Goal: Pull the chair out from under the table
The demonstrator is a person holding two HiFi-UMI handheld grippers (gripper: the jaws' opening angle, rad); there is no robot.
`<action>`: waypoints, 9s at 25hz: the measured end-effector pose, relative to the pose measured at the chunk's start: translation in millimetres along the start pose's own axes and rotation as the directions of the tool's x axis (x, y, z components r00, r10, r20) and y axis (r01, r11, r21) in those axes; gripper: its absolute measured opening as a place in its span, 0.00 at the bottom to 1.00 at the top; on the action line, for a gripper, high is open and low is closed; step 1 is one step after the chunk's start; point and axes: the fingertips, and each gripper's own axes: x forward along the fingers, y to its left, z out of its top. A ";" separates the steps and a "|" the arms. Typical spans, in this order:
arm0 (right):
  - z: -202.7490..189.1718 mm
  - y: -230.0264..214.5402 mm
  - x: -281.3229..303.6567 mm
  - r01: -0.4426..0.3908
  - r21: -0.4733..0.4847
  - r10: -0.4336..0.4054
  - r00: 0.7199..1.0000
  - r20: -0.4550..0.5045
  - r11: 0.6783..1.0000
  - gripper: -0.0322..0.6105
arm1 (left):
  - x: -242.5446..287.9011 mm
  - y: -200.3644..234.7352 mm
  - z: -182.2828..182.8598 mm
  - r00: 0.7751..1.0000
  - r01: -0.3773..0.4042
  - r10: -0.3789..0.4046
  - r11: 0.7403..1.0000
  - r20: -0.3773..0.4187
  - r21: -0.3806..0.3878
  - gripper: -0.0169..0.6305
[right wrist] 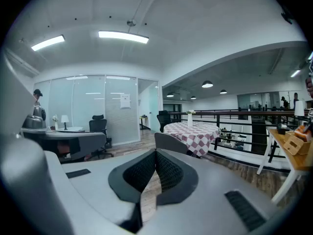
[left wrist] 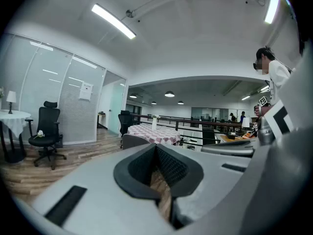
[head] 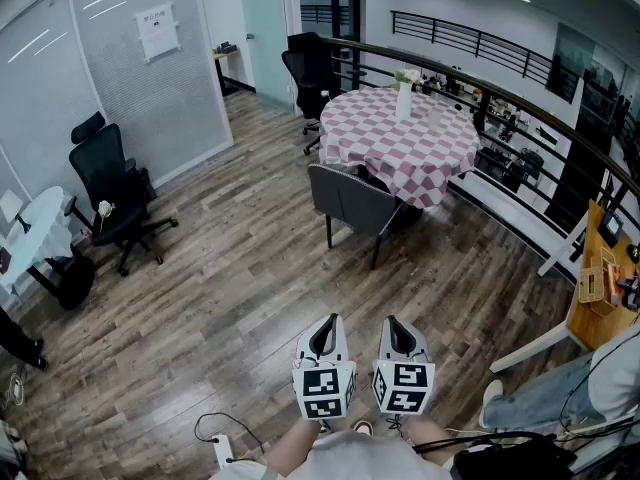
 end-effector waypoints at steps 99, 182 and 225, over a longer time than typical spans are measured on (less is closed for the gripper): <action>22.6 -132.5 351.2 0.102 0.163 -0.070 0.980 -0.188 0.981 0.08 | 362.9 97.5 12.7 0.984 0.004 0.001 1.000 -0.179 0.026 0.03; 40.0 -68.0 684.2 -0.519 -0.240 0.339 0.779 -0.527 0.820 0.36 | 615.5 266.1 24.5 0.948 0.013 -0.005 1.000 -0.317 0.021 0.03; -42.2 -65.0 732.7 -0.653 -0.225 0.245 0.547 -0.801 0.723 0.24 | 626.8 267.4 -23.9 0.914 -0.030 0.011 0.999 -0.406 -0.040 0.03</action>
